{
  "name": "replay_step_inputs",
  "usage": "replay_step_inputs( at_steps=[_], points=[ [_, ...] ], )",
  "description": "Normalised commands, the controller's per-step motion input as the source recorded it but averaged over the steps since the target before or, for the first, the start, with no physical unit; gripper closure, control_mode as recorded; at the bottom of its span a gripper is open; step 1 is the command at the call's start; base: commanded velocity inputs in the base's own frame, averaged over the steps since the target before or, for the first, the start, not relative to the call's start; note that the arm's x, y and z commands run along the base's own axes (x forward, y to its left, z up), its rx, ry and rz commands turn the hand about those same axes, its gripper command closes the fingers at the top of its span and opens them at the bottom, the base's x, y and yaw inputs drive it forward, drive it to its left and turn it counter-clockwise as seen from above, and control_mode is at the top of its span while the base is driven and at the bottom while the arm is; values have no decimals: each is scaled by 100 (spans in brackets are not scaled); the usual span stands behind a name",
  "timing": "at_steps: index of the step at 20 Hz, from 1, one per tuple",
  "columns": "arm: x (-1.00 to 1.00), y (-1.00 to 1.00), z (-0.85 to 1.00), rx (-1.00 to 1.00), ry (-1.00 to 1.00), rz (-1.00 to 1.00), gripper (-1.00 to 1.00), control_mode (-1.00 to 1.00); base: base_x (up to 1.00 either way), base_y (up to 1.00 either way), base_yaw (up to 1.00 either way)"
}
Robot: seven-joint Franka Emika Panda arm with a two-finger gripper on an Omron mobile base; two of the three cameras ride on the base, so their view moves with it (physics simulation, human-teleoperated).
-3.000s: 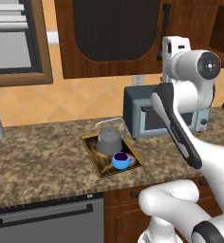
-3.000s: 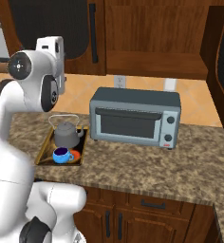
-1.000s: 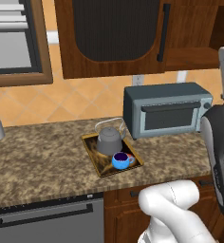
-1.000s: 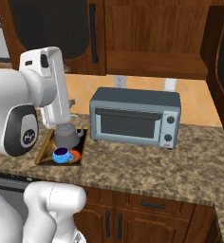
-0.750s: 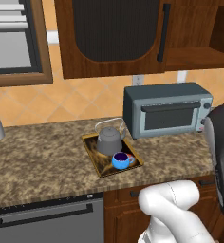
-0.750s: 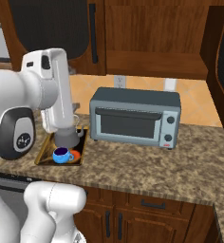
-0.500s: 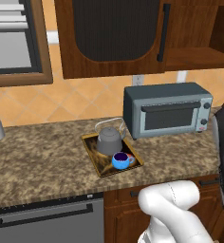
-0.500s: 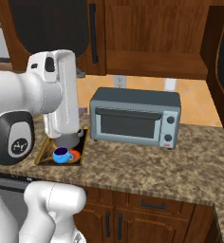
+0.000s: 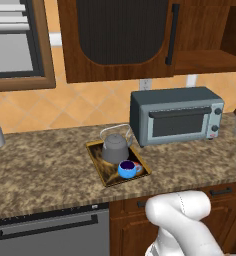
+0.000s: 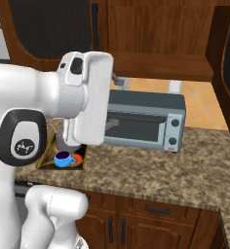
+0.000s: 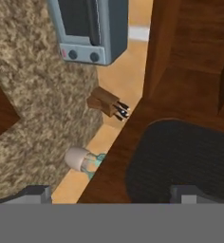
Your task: Pick the kettle from the counter and place it on the tray. Then pick the mug from the cabinet and place it on the tray. Then close the cabinet doors.
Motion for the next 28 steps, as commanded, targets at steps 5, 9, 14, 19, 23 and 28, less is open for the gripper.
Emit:
replay_step_inputs(
  at_steps=[5,9,14,19,23,28],
  points=[
    [-18,-81,8,3,5,-40,-100,-100,0,0,0],
    [-48,-63,8,0,0,-20,-100,-100,0,0,0],
    [-56,-56,17,0,0,-12,-100,-100,0,0,0],
    [-49,-64,5,0,-1,-9,-100,-100,0,0,0],
    [-29,-52,-3,-1,-1,1,-100,-100,0,0,0],
    [-8,-54,-16,-3,0,7,-100,-100,0,0,0]
  ],
)
